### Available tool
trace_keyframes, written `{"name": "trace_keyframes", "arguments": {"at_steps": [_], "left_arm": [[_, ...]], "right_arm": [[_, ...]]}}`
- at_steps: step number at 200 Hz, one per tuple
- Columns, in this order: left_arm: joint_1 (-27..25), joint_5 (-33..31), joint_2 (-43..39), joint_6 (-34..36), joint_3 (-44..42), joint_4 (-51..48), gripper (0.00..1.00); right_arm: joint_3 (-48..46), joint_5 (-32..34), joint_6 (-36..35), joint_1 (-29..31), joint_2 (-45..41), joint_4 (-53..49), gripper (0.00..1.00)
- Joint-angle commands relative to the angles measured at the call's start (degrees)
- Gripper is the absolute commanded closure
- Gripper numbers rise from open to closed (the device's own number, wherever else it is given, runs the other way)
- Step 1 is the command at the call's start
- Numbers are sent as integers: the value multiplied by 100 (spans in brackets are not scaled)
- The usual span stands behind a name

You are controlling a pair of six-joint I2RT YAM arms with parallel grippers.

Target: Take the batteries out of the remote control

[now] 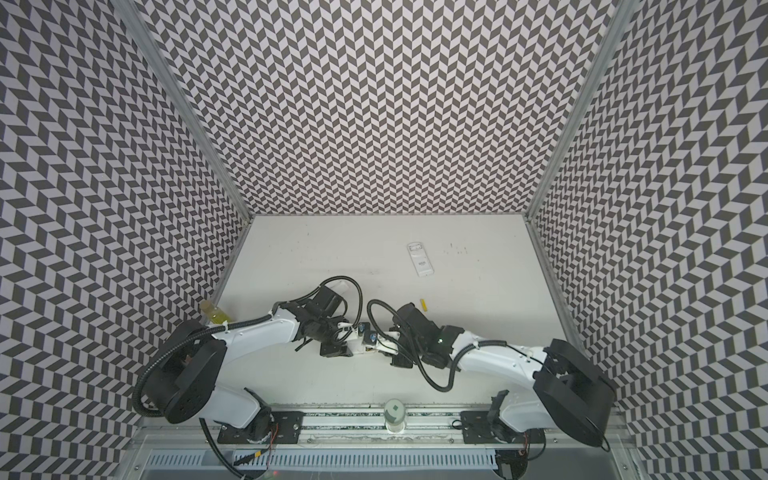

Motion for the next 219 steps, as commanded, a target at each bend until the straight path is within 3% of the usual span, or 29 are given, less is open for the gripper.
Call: {"name": "trace_keyframes", "arguments": {"at_steps": [1, 48, 81, 116, 151, 219], "left_arm": [[-88, 260, 19, 89, 54, -87, 56], [-123, 281, 35, 85, 55, -62, 56], [-148, 275, 40, 55, 115, -91, 56], [-175, 286, 40, 66, 108, -105, 56], [-176, 265, 32, 83, 41, -50, 56], [-185, 273, 75, 59, 165, -158, 56]], "right_arm": [[-278, 1090, -409, 149, -439, 714, 100], [-542, 1612, -761, 304, -911, 1342, 100], [-407, 1018, -444, 306, -969, 964, 100], [-243, 260, -389, 302, -478, 254, 100], [1, 45, -453, 302, 109, -150, 100], [35, -147, -488, 299, -47, -264, 100]]}}
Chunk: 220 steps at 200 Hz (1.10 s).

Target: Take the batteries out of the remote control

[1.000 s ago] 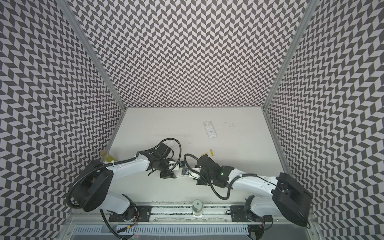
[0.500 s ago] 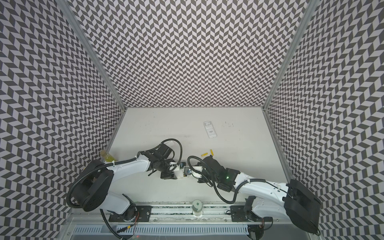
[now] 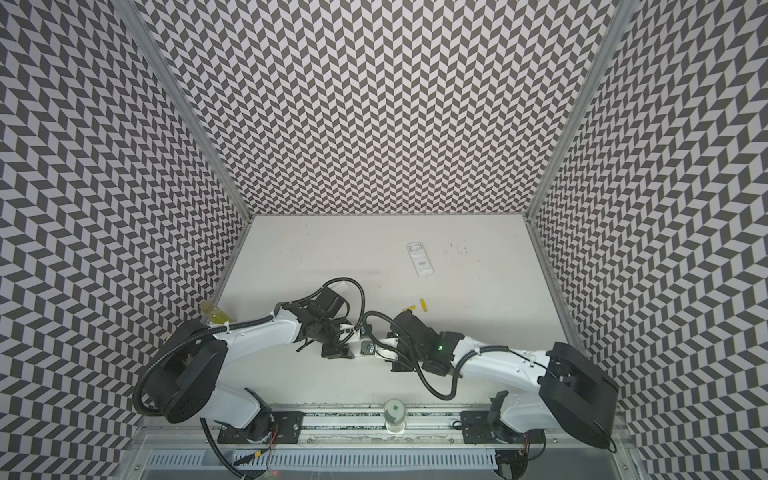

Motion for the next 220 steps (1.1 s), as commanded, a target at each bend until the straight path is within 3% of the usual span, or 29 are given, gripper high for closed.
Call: {"name": "trace_keyframes", "arguments": {"at_steps": [1, 41, 82, 220], "left_arm": [[-58, 205, 54, 54, 154, -131, 56], [-78, 213, 85, 72, 131, -129, 56], [-75, 176, 63, 106, 58, -84, 56], [-93, 196, 135, 105, 87, -90, 56]], "right_arm": [[74, -288, -54, 23, -61, -289, 100], [143, -392, -24, 18, 108, -527, 100], [196, -87, -58, 18, 210, -712, 100], [234, -37, -92, -48, -63, -1040, 100]]}}
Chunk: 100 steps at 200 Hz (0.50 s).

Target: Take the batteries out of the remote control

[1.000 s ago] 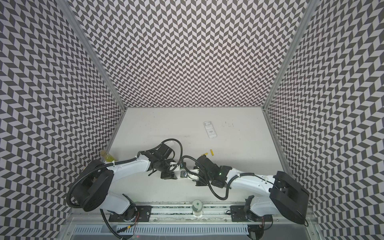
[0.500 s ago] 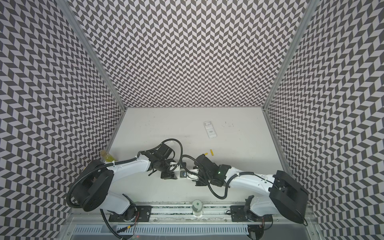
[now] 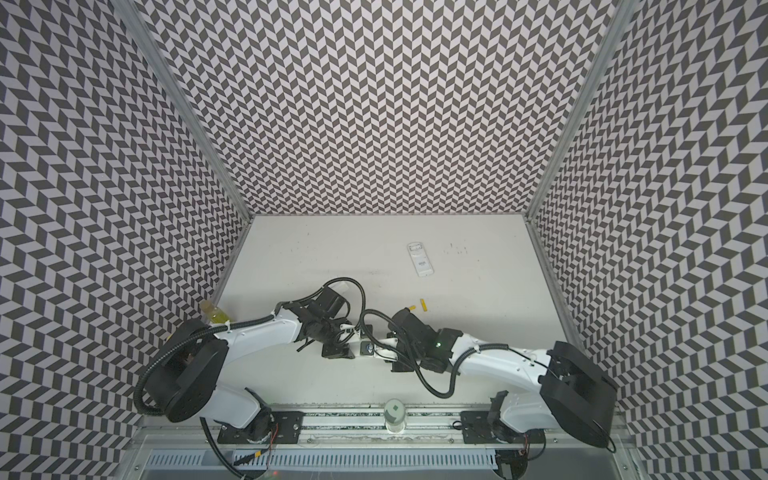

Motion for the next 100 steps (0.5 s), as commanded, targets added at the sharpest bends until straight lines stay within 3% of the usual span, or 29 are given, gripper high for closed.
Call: {"name": "trace_keyframes", "arguments": {"at_steps": [1, 60, 100], "left_arm": [[-77, 187, 101, 83, 64, -76, 56], [-93, 187, 126, 70, 142, -133, 56], [-106, 185, 186, 95, 149, -139, 56]], "right_arm": [[-23, 4, -66, -32, -91, -482, 100], [21, 114, -175, -2, 7, -589, 100], [-75, 1101, -308, 122, -1, -403, 100]]}}
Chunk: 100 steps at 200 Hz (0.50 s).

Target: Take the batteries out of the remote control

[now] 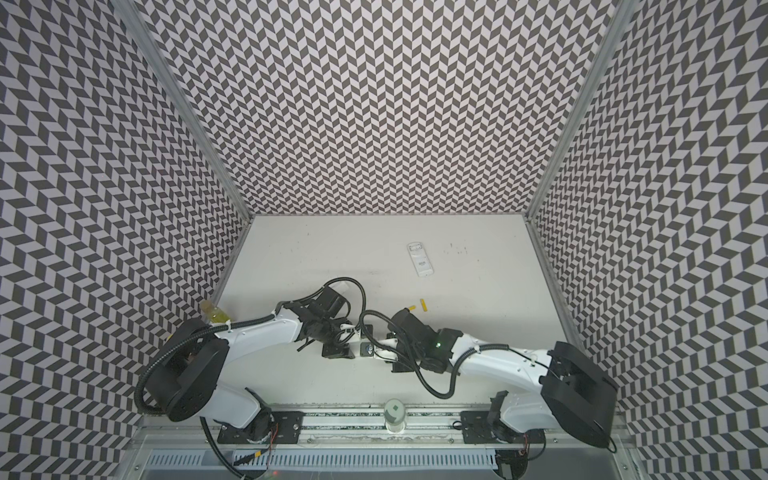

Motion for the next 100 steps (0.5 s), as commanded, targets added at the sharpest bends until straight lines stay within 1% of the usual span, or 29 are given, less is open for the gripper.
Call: {"name": "trace_keyframes", "arguments": {"at_steps": [1, 39, 63, 100], "left_arm": [[-98, 191, 145, 94, 122, -121, 56], [-108, 223, 163, 104, 81, -82, 56], [-119, 208, 137, 99, 109, -97, 56], [-145, 222, 183, 118, 129, -127, 56]], "right_arm": [[-102, 830, -176, 58, -2, -337, 100], [-410, 1854, -491, 348, -241, 308, 100], [-569, 2286, -625, 529, -426, 675, 100], [-754, 2711, -875, 711, -732, 1208, 100]]}}
